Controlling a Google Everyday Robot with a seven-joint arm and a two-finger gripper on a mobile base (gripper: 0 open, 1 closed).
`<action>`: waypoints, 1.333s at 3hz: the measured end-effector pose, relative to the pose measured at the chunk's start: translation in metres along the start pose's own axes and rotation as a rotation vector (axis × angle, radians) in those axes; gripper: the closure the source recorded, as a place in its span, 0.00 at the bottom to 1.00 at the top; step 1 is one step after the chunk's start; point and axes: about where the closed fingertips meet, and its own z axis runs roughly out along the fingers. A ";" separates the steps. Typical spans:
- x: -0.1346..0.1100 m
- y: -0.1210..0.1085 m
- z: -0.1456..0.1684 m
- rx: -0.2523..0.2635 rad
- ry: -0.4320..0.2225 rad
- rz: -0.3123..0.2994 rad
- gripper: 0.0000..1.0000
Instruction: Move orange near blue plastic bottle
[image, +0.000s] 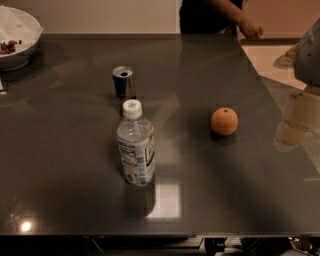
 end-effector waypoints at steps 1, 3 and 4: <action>0.000 0.000 0.000 0.000 0.000 0.000 0.00; -0.014 -0.012 0.012 -0.033 -0.058 -0.013 0.00; -0.024 -0.019 0.037 -0.070 -0.107 -0.014 0.00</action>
Offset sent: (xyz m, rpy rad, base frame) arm 0.0086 0.0059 -0.0024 0.0344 0.0352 0.0353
